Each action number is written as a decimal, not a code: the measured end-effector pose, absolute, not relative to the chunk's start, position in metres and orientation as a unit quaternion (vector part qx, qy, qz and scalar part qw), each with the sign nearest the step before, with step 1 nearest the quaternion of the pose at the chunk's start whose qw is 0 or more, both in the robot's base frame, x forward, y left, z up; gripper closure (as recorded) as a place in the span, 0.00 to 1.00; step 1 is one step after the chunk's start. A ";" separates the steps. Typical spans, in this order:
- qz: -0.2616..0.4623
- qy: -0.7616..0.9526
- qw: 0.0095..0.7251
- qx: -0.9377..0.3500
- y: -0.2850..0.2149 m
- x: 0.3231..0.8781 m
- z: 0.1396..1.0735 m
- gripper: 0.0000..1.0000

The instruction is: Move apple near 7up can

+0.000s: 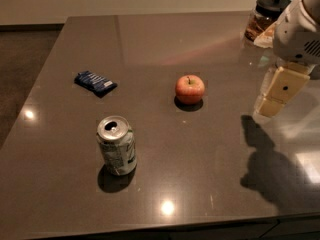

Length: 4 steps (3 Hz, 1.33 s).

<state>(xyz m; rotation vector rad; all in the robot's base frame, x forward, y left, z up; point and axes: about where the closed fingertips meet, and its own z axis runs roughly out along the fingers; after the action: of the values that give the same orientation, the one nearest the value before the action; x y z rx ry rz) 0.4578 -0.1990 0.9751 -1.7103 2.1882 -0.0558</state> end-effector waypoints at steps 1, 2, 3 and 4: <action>0.005 0.772 0.193 -0.606 -0.185 0.476 0.966 0.00; 0.030 0.775 0.191 -0.602 -0.172 0.498 0.945 0.00; 0.046 0.777 0.182 -0.600 -0.156 0.514 0.921 0.00; 0.056 0.775 0.165 -0.608 -0.131 0.531 0.893 0.00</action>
Offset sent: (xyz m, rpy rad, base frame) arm 0.0665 0.0407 -0.0575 0.1361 0.0960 0.0054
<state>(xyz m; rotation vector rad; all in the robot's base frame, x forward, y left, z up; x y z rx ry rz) 0.5309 -0.1311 0.8934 -1.7313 2.2079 0.1603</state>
